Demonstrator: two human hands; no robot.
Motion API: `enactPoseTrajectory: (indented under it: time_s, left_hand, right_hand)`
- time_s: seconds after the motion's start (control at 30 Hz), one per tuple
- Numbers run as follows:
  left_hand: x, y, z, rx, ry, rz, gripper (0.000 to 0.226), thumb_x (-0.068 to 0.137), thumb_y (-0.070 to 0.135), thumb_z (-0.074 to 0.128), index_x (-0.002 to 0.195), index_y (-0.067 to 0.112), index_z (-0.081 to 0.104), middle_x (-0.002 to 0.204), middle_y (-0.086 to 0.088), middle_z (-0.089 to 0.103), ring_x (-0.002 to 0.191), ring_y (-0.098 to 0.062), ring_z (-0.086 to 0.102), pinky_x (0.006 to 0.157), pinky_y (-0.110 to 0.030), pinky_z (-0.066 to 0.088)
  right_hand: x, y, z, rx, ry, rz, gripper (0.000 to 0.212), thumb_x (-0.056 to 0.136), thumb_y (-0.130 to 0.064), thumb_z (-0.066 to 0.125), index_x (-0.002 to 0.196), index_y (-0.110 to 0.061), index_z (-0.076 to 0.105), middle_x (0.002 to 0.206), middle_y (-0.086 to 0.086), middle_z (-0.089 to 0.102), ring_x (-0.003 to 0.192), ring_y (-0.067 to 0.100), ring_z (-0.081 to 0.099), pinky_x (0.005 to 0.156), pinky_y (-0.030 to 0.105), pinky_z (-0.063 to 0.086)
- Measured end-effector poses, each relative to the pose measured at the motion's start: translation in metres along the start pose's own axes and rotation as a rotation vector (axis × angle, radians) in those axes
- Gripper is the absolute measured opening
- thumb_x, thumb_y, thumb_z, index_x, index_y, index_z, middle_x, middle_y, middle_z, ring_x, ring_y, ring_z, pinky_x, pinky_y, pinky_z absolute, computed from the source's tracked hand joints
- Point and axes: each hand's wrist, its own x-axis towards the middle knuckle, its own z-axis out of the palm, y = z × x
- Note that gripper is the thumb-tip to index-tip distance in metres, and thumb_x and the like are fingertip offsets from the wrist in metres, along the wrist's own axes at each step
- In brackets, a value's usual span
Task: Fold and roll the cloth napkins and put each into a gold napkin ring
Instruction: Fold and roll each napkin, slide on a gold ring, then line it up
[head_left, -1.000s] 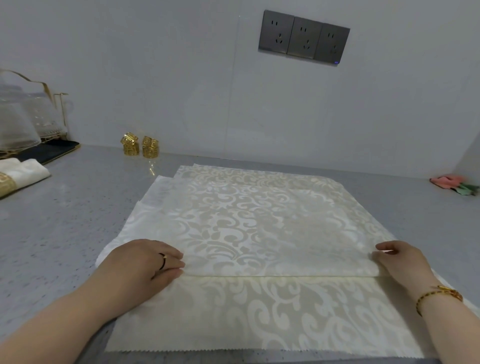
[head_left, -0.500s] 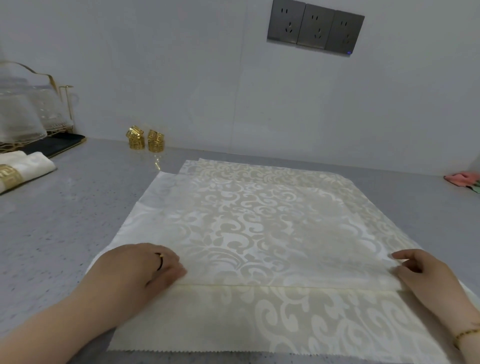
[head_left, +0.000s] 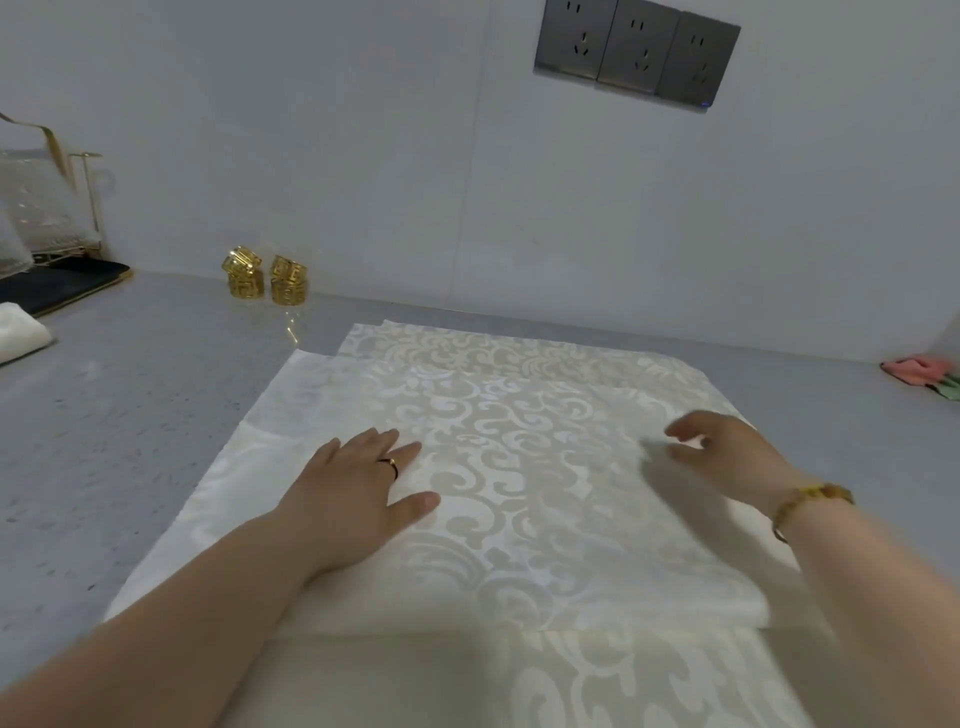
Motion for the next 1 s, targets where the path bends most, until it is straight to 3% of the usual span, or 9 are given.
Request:
enactPoseTrajectory:
  time_s: [0.07,0.13,0.17,0.23,0.37,0.5,0.6,0.77,1.0]
  left_hand:
    - [-0.002,-0.001,0.002,0.011,-0.015,0.01,0.079,0.081,0.073,0.004,0.147,0.029,0.001,0.155,0.008,-0.006,0.142,-0.008,-0.009,0.114,-0.03,-0.006]
    - [-0.005,0.0,0.0,0.012,-0.009,0.027,0.118,0.045,0.088,-0.023,0.146,0.031,-0.001,0.155,0.01,-0.008,0.141,-0.007,-0.011,0.113,-0.03,-0.007]
    - [-0.003,-0.001,0.0,0.02,-0.02,0.026,0.134,0.026,0.085,-0.034,0.146,0.032,-0.003,0.154,0.01,-0.009,0.141,-0.007,-0.012,0.113,-0.03,-0.007]
    - [-0.003,-0.003,0.001,0.033,-0.042,0.032,0.144,0.013,0.079,-0.041,0.145,0.033,-0.007,0.154,0.012,-0.012,0.14,-0.006,-0.015,0.112,-0.03,-0.01]
    - [-0.003,-0.005,0.0,0.039,-0.094,0.077,0.141,0.011,0.079,-0.04,0.143,0.036,-0.015,0.151,0.014,-0.019,0.136,-0.003,-0.022,0.109,-0.028,-0.015]
    - [-0.003,-0.006,0.0,0.039,-0.138,0.114,0.135,0.013,0.079,-0.039,0.14,0.038,-0.021,0.135,0.026,-0.026,0.118,0.006,-0.03,0.104,-0.028,-0.019]
    - [-0.002,-0.008,0.001,0.032,-0.144,0.118,0.133,0.013,0.079,-0.039,0.139,0.038,-0.024,0.127,0.026,-0.03,0.117,0.006,-0.032,0.104,-0.029,-0.02]
    - [-0.002,-0.006,0.001,0.023,-0.153,0.102,0.136,0.011,0.078,-0.038,0.14,0.037,-0.023,0.148,0.016,-0.027,0.13,-0.001,-0.031,0.107,-0.032,-0.019]
    - [-0.012,0.001,-0.009,0.065,-0.071,0.112,0.14,0.014,0.082,-0.037,0.144,0.033,-0.014,0.151,0.01,-0.021,0.14,-0.008,-0.017,0.11,-0.03,-0.013]
  right_hand:
    - [0.026,-0.021,0.013,-0.004,-0.079,-0.053,0.035,0.089,-0.021,0.055,0.122,-0.007,0.054,0.129,0.008,0.052,0.118,0.024,0.048,0.094,0.026,0.035]
    - [0.049,-0.042,0.028,-0.027,-0.121,-0.105,0.038,0.091,-0.023,0.052,0.127,-0.011,0.05,0.135,0.005,0.048,0.123,0.022,0.045,0.097,0.026,0.034]
    - [0.062,-0.052,0.036,-0.035,-0.128,-0.126,0.038,0.092,-0.022,0.049,0.129,-0.012,0.048,0.137,0.004,0.046,0.125,0.022,0.043,0.099,0.026,0.033]
    - [0.08,-0.067,0.05,-0.073,-0.14,-0.148,0.039,0.094,-0.02,0.044,0.133,-0.015,0.043,0.139,0.004,0.044,0.128,0.023,0.04,0.102,0.029,0.032]
    - [0.108,-0.089,0.074,-0.167,-0.155,-0.162,0.04,0.094,-0.019,0.039,0.134,-0.019,0.039,0.136,0.008,0.045,0.126,0.026,0.039,0.104,0.034,0.032]
    - [0.124,-0.105,0.08,-0.236,-0.132,-0.221,0.036,0.092,-0.02,0.044,0.128,-0.019,0.047,0.127,0.006,0.053,0.123,0.025,0.04,0.101,0.035,0.035]
    - [0.128,-0.109,0.079,-0.238,-0.142,-0.227,0.029,0.091,-0.019,0.046,0.118,-0.018,0.055,0.121,0.004,0.057,0.121,0.024,0.041,0.099,0.033,0.035]
    - [0.117,-0.109,0.07,-0.186,-0.06,-0.24,0.025,0.087,-0.011,0.045,0.107,-0.012,0.059,0.117,0.007,0.057,0.118,0.025,0.042,0.096,0.033,0.038]
    - [0.072,-0.111,0.027,-0.049,0.101,-0.38,0.018,0.09,-0.011,0.046,0.099,-0.005,0.061,0.11,0.008,0.063,0.112,0.026,0.047,0.093,0.034,0.037]
